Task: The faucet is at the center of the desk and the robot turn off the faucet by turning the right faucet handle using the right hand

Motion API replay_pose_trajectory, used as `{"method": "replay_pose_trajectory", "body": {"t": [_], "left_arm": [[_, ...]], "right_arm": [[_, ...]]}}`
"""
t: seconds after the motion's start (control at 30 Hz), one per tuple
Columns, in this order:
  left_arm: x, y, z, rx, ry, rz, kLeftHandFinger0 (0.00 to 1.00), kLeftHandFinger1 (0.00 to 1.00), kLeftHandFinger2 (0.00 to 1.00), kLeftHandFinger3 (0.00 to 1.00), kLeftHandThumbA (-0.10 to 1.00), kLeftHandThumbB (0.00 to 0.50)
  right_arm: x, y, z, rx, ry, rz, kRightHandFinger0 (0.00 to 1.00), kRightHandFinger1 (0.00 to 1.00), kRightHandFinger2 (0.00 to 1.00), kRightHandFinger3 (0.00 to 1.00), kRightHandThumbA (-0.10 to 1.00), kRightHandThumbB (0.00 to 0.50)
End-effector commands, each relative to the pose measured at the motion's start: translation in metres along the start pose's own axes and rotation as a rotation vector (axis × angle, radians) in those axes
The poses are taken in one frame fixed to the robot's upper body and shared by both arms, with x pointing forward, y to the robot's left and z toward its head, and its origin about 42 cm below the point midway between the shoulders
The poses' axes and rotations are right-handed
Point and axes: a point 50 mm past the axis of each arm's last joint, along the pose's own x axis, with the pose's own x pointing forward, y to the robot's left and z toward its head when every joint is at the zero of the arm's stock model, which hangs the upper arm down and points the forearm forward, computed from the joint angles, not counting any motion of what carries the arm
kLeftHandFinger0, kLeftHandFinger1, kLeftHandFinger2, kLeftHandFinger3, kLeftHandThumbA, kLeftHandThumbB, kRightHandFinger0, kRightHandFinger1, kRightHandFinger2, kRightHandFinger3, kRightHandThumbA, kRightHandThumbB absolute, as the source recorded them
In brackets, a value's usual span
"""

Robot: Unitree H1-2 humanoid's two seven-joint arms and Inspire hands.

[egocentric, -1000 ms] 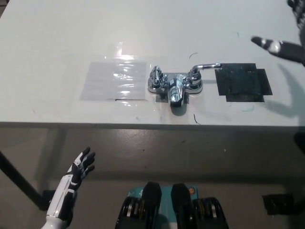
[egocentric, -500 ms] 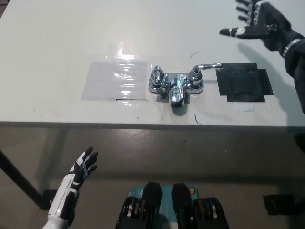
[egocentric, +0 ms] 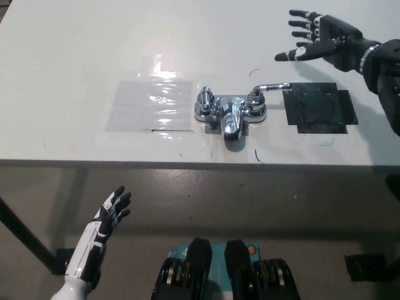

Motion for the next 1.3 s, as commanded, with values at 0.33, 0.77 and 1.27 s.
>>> {"method": "replay_pose_trajectory", "body": {"t": [0.33,0.77,1.27], "left_arm": [[0.007,-0.004,0.01,0.002,-0.057,-0.021,1.0,1.0,1.0,1.0,0.99,0.306],[0.009,-0.006,0.006,0.013,-0.045,-0.02,1.0,1.0,1.0,1.0,0.99,0.327],[0.009,-0.001,0.008,0.034,-0.045,-0.026,1.0,1.0,1.0,1.0,0.95,0.291]], "right_arm": [[0.012,0.02,0.018,-0.052,-0.01,0.002,1.0,1.0,1.0,1.0,1.0,0.427],[0.015,0.037,-0.016,-0.004,0.042,0.013,1.0,1.0,1.0,1.0,1.0,0.389],[0.016,0.048,-0.038,-0.011,0.077,0.033,1.0,1.0,1.0,1.0,1.0,0.426]]}}
